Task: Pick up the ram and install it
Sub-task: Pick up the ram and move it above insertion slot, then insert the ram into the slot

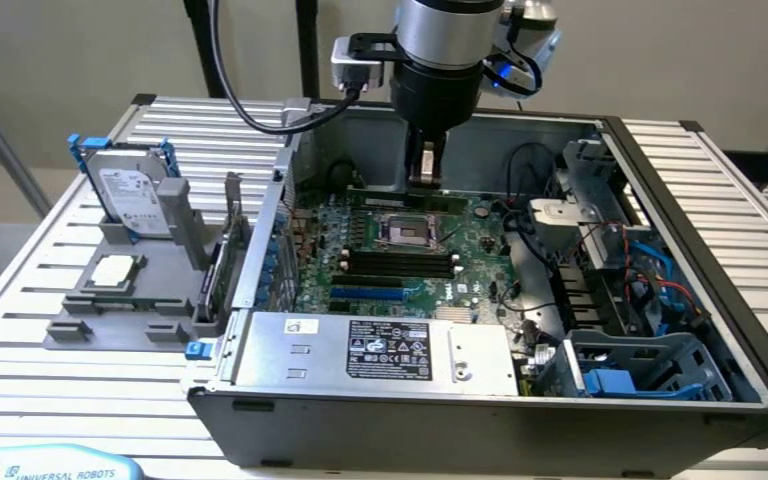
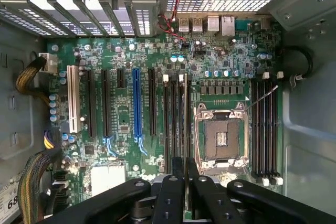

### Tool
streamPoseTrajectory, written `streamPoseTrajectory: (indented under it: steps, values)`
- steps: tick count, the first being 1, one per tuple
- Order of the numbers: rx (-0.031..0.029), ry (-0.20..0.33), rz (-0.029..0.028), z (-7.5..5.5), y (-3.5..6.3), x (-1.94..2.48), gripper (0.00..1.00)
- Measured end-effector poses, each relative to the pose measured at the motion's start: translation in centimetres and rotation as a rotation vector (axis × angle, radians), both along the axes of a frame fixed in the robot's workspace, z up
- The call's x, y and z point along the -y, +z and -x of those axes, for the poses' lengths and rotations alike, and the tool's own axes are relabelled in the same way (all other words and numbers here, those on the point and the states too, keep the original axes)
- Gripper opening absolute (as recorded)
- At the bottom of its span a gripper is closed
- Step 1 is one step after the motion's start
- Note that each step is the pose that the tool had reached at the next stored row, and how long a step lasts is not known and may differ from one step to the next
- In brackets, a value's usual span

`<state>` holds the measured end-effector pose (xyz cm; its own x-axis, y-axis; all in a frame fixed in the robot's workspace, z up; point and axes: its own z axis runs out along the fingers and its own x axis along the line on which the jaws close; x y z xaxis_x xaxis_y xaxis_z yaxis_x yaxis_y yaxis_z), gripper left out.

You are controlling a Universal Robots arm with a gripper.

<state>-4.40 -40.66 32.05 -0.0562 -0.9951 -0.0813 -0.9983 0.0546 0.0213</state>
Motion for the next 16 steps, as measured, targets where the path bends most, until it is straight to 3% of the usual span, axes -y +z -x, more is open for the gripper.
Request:
streamPoseTrajectory:
  steps: [16]
  values:
    - [0.0000, 0.000, -0.0001, 0.00, 0.00, 0.00, 0.13]
